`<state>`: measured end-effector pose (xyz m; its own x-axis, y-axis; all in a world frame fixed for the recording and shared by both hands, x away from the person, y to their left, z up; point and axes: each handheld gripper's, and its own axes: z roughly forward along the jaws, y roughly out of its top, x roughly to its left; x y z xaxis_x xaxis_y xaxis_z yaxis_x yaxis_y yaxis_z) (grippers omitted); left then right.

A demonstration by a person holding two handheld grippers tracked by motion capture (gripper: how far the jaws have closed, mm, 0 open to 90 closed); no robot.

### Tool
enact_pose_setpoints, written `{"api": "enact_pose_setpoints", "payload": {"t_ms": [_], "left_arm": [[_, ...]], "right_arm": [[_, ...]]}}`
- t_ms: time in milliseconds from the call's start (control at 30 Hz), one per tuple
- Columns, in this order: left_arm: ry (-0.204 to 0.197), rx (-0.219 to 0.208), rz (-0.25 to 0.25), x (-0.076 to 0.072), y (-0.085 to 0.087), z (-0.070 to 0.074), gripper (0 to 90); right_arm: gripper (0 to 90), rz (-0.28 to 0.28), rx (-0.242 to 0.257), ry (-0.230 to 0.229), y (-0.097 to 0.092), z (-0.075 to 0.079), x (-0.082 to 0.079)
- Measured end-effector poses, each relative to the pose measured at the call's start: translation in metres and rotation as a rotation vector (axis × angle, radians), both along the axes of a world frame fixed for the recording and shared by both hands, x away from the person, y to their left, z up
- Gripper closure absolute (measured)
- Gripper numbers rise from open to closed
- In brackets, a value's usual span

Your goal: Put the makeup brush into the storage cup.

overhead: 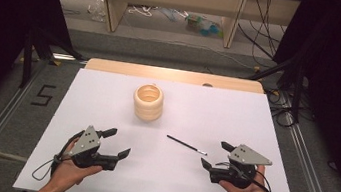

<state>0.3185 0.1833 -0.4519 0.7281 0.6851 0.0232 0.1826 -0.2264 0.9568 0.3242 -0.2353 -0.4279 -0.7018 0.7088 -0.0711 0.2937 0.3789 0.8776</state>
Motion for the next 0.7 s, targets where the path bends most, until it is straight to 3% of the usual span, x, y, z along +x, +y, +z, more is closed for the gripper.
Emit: {"api": "enact_pose_setpoints", "payload": {"t_ms": [200,367,533,700], "left_arm": [[0.000,0.000,-0.001,0.000,0.000,0.000,20.6],[0.001,-0.006,0.000,0.000,-0.001,0.000,20.6],[0.000,-0.006,0.000,0.000,-0.001,0.000,20.6],[-0.002,0.003,-0.002,0.000,0.000,0.000,20.6]], "right_arm": [[17.6,0.024,-0.074,0.023,0.007,0.010,0.014],[19.0,0.049,-0.147,0.095,0.015,0.017,0.027],[21.2,0.070,-0.225,0.107,0.023,0.020,0.037],[23.5,0.099,-0.271,0.138,0.032,0.020,0.048]]}}
